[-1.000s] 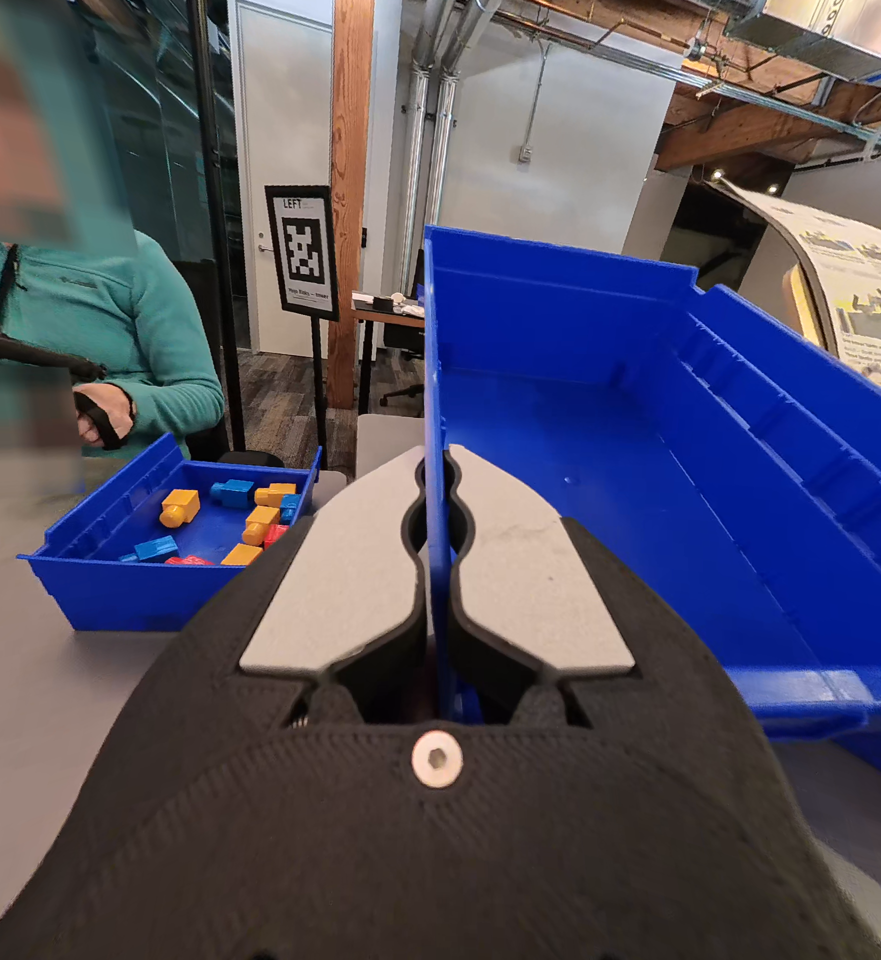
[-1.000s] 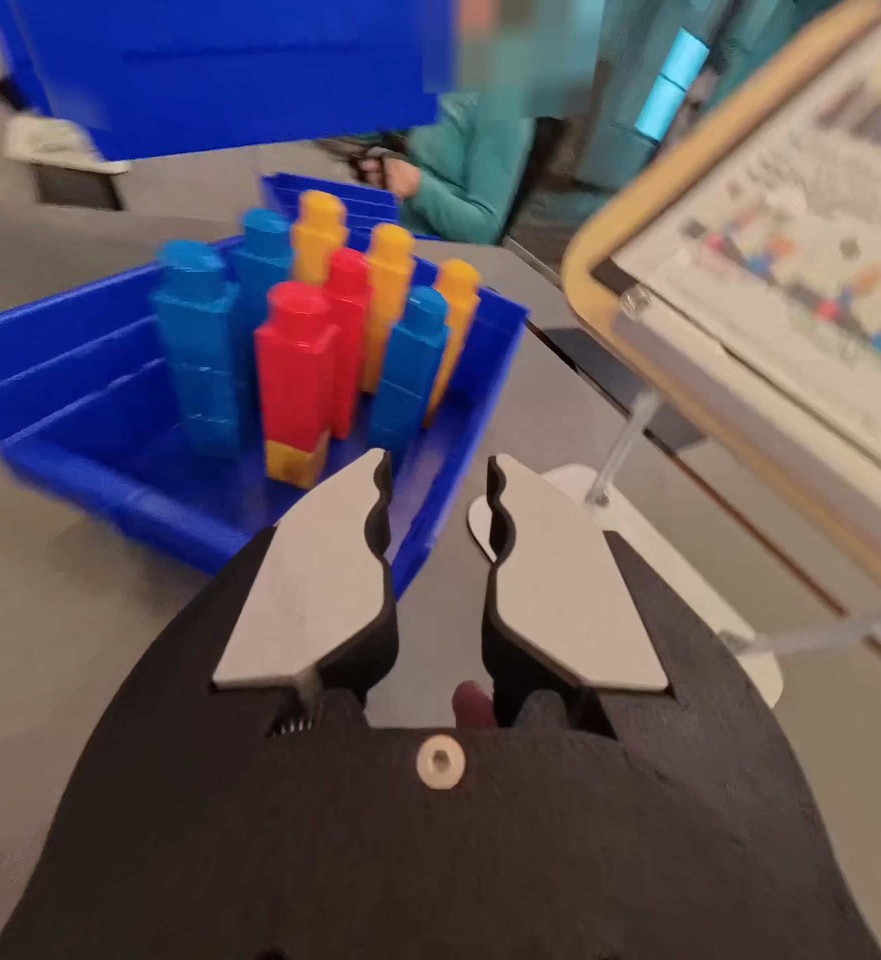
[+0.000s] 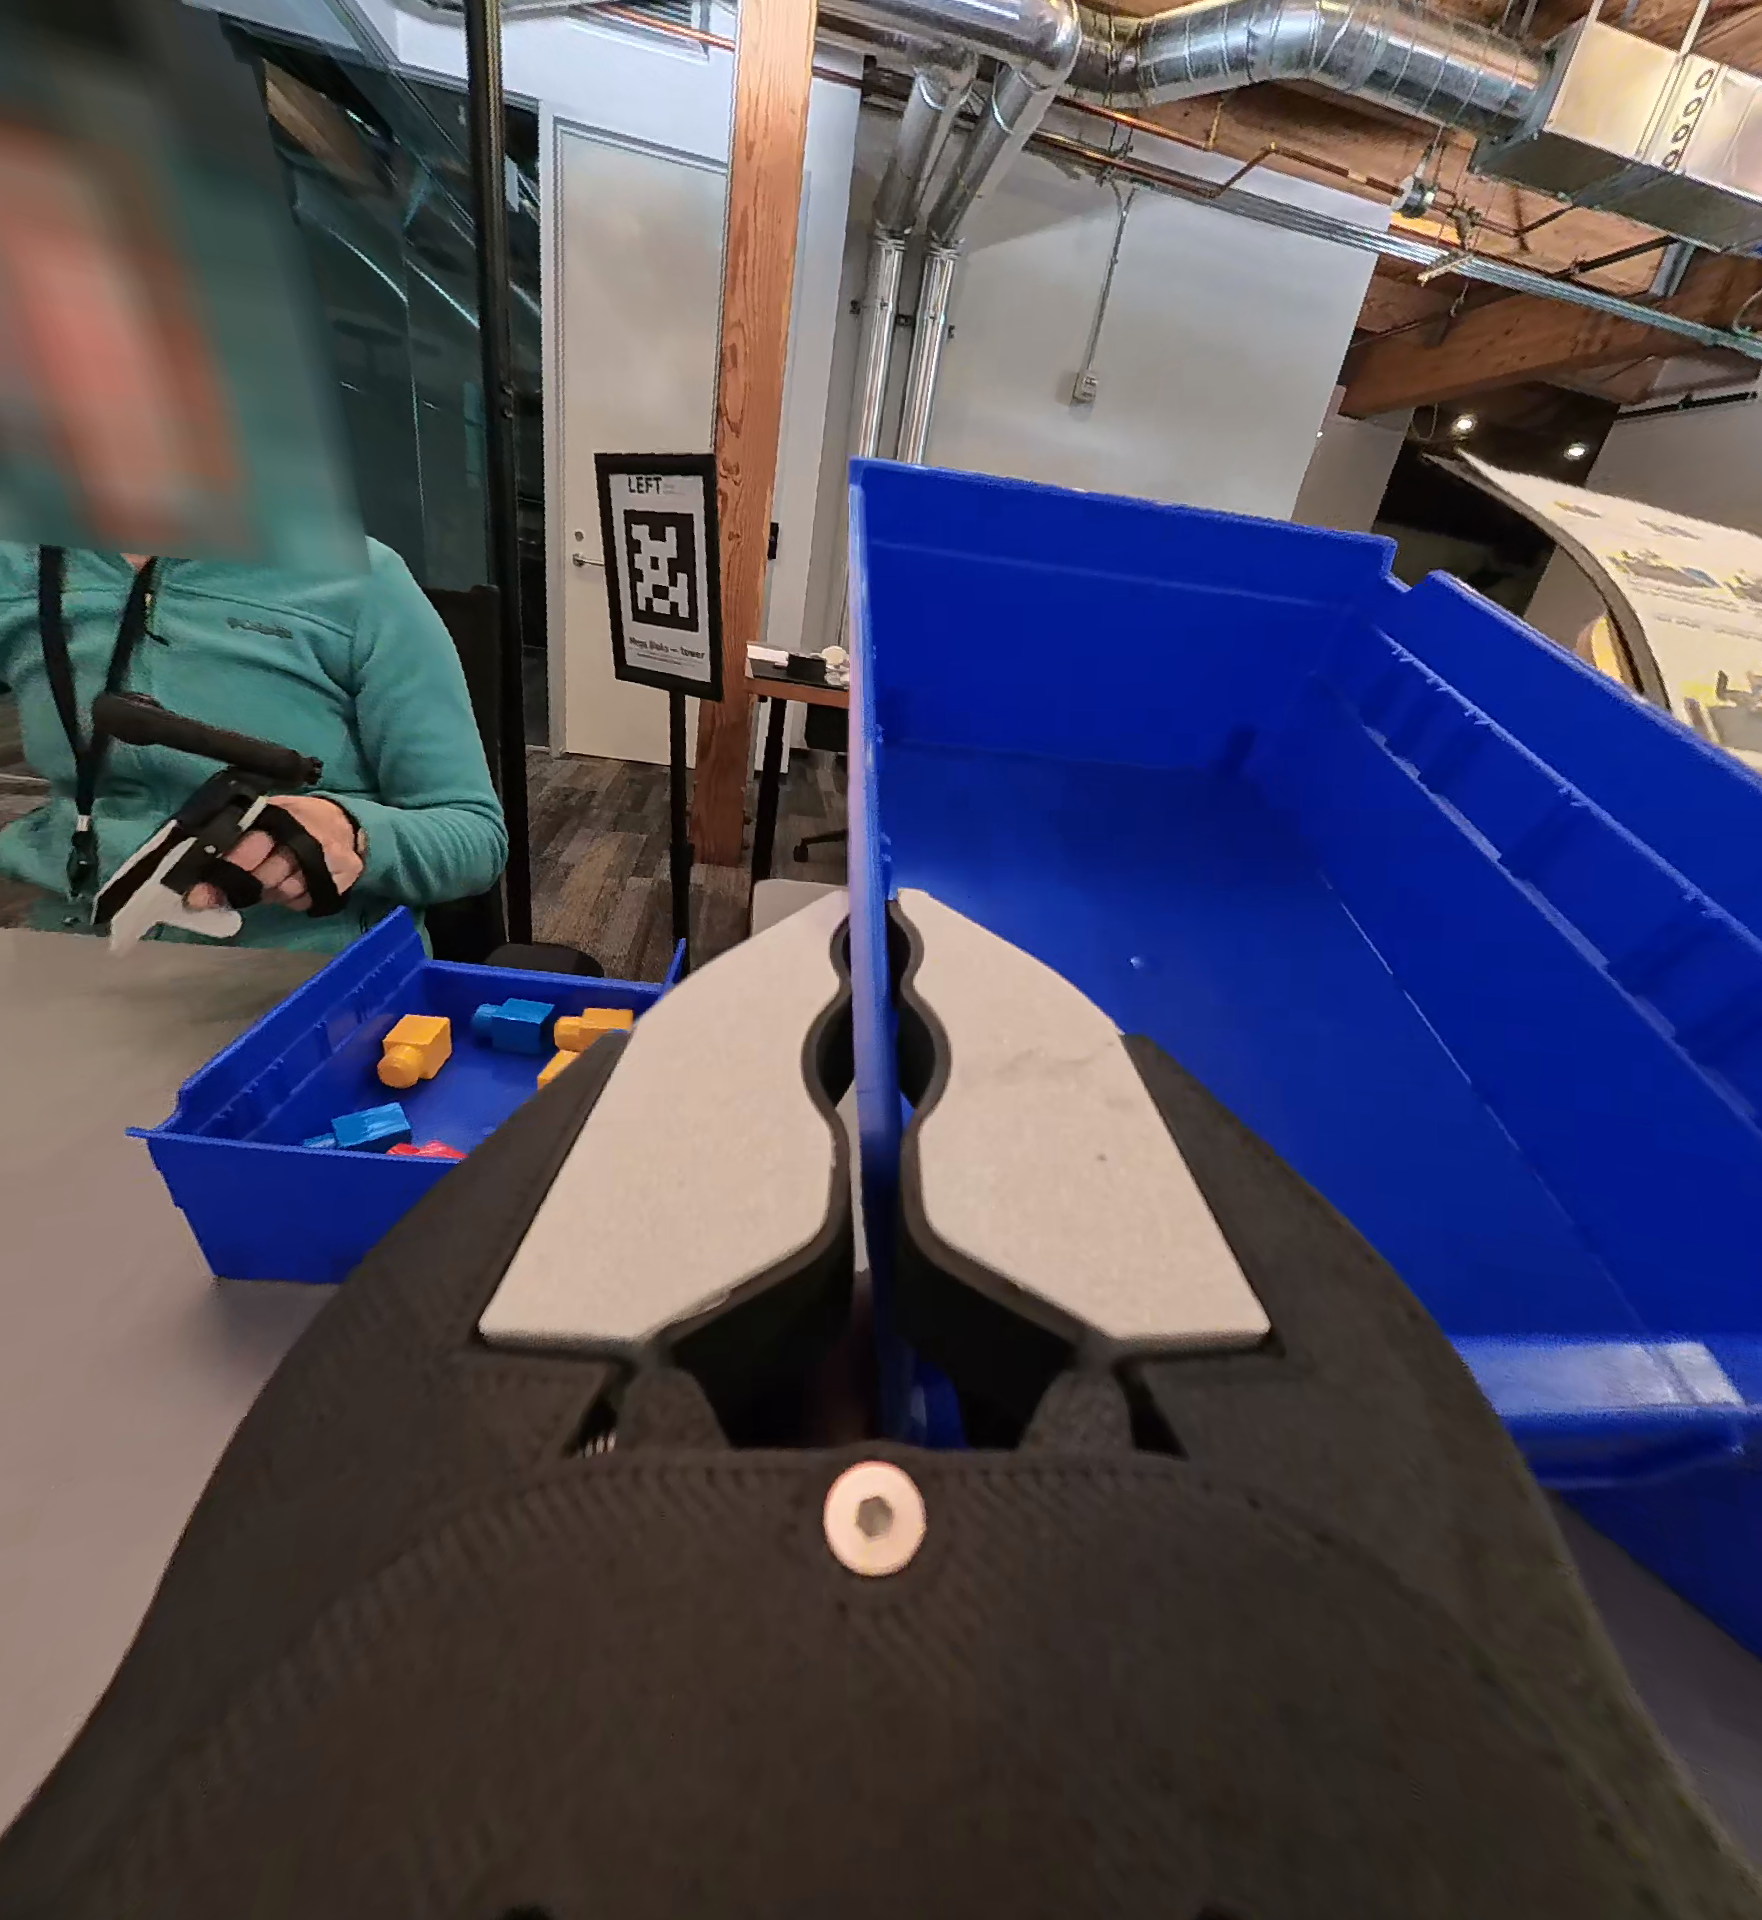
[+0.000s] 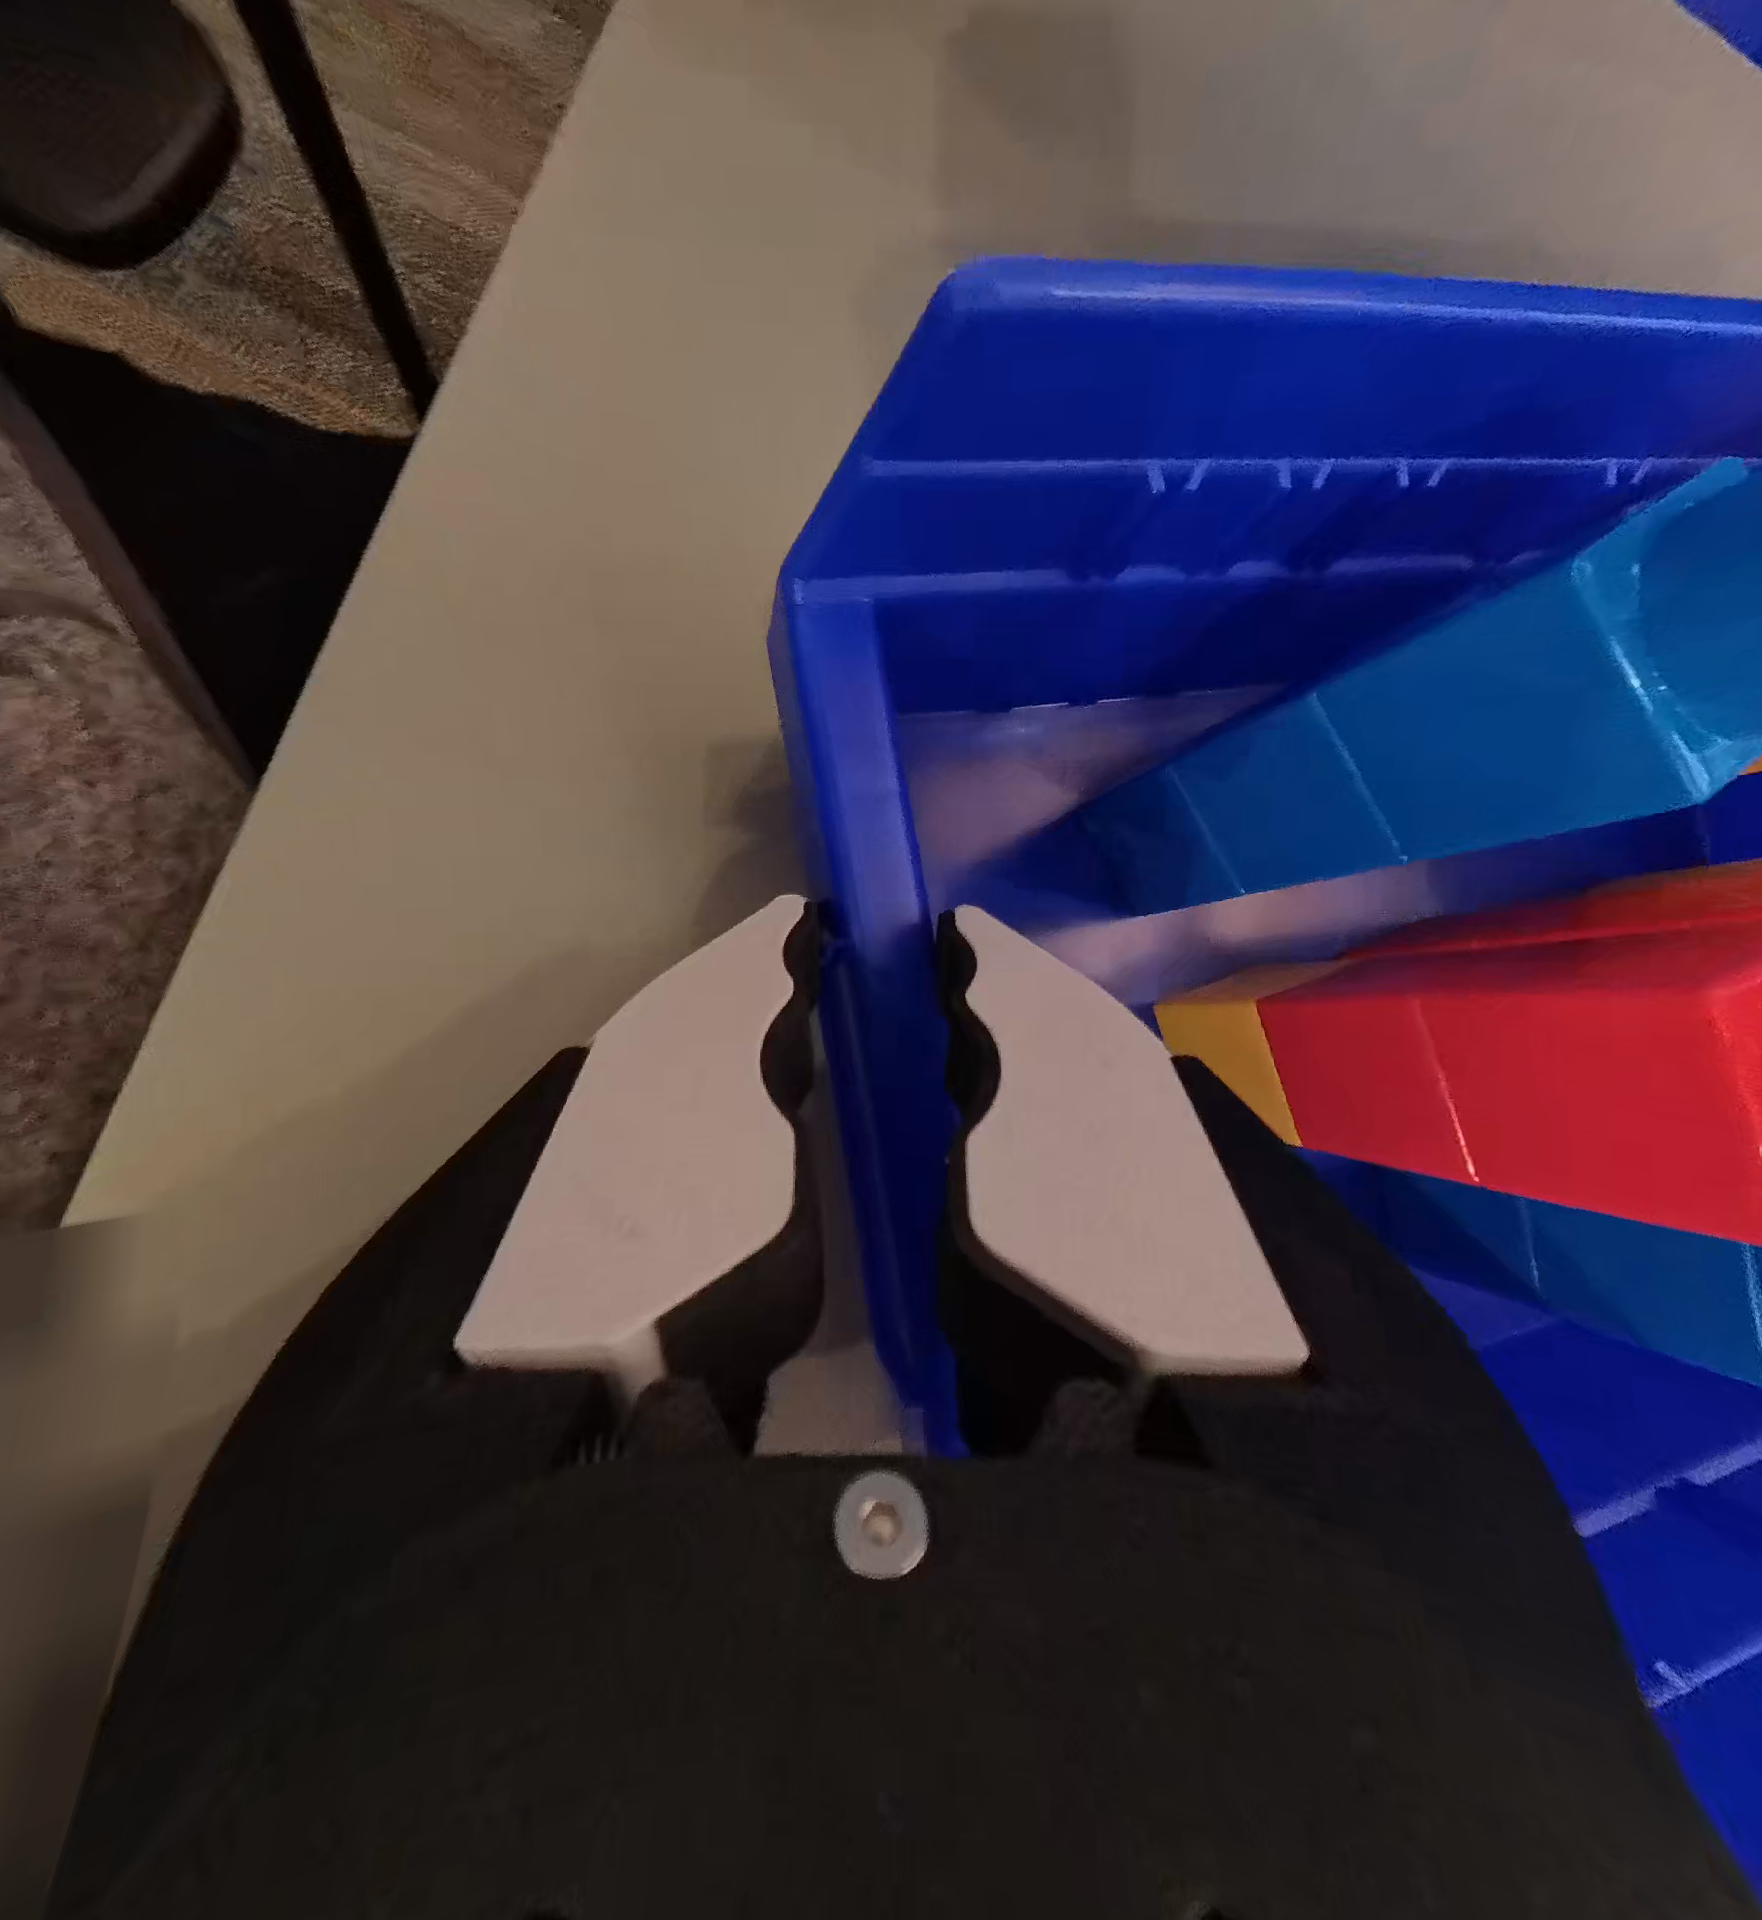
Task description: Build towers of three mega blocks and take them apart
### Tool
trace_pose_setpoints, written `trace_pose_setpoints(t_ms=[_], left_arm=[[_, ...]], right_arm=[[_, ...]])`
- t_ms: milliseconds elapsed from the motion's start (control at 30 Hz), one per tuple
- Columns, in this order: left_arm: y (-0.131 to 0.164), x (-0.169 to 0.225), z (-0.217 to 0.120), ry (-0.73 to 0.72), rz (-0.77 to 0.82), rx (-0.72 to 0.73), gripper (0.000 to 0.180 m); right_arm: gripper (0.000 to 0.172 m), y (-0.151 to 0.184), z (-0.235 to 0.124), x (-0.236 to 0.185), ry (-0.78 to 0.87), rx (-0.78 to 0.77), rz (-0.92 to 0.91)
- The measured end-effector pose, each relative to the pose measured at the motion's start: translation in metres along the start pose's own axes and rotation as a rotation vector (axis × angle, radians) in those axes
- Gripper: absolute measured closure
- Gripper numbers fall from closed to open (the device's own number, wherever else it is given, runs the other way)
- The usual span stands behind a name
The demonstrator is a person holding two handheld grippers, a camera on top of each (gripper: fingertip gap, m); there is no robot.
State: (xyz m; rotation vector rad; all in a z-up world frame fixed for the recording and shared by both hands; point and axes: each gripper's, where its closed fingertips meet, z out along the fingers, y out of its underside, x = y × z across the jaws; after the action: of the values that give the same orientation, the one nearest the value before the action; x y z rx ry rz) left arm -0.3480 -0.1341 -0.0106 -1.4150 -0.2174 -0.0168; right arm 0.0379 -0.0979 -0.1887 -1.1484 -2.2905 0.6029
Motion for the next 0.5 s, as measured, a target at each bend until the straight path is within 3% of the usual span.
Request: trace_pose_setpoints(t_ms=[500], left_arm=[[-0.025, -0.005, -0.016, -0.087, 0.045, -0.02, 0.179]], right_arm=[[0.15, -0.04, 0.061, 0.1, 0.204, -0.035, 0.256]])
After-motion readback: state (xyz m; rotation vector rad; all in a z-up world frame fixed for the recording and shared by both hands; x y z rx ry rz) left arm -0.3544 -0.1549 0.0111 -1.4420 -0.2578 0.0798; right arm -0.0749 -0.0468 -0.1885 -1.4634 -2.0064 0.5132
